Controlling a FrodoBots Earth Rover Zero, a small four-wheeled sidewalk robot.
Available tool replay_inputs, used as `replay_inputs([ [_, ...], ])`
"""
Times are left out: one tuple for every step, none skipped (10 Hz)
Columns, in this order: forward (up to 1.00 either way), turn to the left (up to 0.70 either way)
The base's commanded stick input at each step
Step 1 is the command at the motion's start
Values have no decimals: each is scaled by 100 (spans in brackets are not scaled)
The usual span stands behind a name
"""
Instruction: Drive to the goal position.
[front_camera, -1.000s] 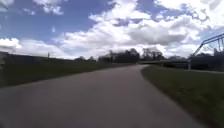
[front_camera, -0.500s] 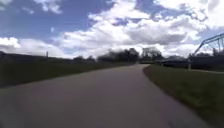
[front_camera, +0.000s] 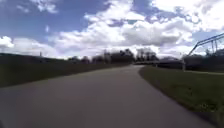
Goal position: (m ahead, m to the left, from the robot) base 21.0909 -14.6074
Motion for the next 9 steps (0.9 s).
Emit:
replay_inputs([
  [100, -8],
  [100, -15],
  [100, -20],
  [100, -15],
  [100, 0],
  [100, 0],
  [100, 0],
  [100, 0],
  [100, 0],
])
